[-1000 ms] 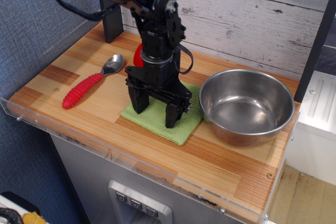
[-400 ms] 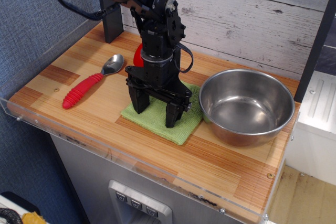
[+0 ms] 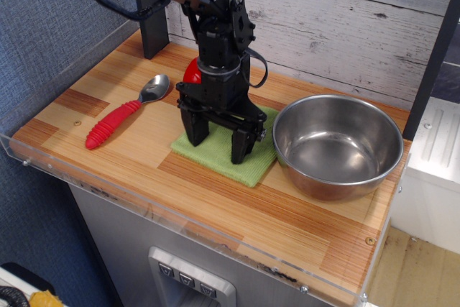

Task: Move the green cloth next to the brush

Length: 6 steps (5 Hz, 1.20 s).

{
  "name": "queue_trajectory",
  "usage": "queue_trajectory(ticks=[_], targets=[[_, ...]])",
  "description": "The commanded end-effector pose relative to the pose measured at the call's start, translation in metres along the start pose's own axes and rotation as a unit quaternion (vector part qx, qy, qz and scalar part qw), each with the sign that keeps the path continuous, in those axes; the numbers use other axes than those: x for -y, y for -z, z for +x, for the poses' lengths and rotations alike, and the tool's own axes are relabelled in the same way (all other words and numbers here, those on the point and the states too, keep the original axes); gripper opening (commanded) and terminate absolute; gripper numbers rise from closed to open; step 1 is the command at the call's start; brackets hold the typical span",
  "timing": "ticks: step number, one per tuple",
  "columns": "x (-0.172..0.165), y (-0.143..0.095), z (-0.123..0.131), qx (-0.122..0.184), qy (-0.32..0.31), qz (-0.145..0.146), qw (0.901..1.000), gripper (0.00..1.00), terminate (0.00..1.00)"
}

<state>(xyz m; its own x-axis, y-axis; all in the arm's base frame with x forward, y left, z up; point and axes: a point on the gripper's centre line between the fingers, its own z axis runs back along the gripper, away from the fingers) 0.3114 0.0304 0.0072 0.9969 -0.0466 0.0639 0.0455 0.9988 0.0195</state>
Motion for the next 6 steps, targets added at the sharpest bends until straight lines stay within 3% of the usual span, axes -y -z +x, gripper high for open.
queue_trajectory(ticks=[1,3,6], targets=[[0.005,0.005,0.024,0.01,0.011,-0.016,0.9998,1.0,0.0],[0.015,0.006,0.054,0.015,0.04,-0.027,0.9987,1.0,0.0],[0.02,0.002,0.068,0.017,0.053,-0.021,0.9982,1.0,0.0]])
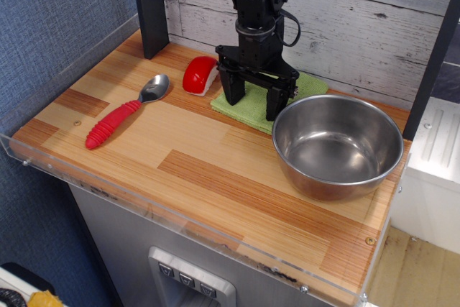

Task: Move the green cloth next to the brush

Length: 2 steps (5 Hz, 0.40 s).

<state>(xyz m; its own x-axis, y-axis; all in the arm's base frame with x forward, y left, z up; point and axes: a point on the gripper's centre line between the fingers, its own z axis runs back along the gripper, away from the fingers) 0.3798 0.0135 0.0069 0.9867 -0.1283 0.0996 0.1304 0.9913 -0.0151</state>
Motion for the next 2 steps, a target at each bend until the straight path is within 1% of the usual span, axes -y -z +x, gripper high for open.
queue_trajectory(ticks=[1,2], targets=[[0.007,-0.016,0.001,0.013,0.008,0.003,0.9999,1.0,0.0],[0.007,-0.041,0.013,0.044,0.008,0.0,0.999,1.0,0.0]])
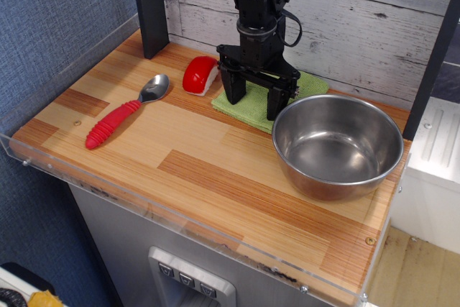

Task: Move the green cloth next to the brush

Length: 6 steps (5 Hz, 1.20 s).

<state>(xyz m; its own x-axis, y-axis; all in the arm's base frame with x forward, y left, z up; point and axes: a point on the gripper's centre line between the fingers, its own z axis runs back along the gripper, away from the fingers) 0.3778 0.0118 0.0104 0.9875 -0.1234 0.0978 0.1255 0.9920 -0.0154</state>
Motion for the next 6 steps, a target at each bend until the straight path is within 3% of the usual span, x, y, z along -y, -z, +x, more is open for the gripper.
queue_trajectory(ticks=[1,3,6], targets=[[0.005,-0.063,0.03,0.083,0.01,-0.014,0.9964,1.0,0.0],[0.001,-0.09,0.044,0.105,0.007,0.0,0.9944,1.0,0.0],[0.0,-0.134,0.037,0.13,-0.003,0.001,0.9915,1.0,0.0]])
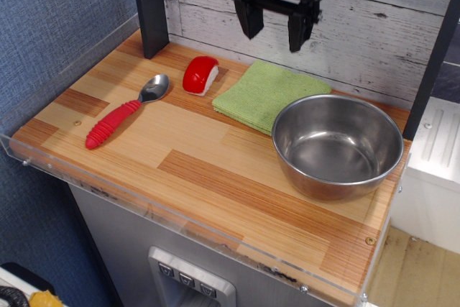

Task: Move the green cloth next to the brush

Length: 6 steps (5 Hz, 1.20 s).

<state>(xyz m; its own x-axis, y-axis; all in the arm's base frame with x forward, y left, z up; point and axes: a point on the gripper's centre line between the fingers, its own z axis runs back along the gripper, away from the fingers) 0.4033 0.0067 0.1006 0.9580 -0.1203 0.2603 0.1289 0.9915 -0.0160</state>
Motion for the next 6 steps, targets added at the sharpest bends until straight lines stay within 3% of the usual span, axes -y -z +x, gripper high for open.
queue_trajectory(ticks=[1,3,4,6], targets=[[-0.006,-0.055,0.005,0.036,-0.014,0.004,0.9992,1.0,0.0],[-0.008,-0.071,-0.017,-0.004,-0.024,0.014,0.9996,1.0,0.0],[-0.008,-0.083,-0.043,-0.016,-0.016,0.022,0.9995,1.0,0.0],[-0.013,-0.072,-0.091,-0.034,-0.025,0.039,0.9983,1.0,0.0]])
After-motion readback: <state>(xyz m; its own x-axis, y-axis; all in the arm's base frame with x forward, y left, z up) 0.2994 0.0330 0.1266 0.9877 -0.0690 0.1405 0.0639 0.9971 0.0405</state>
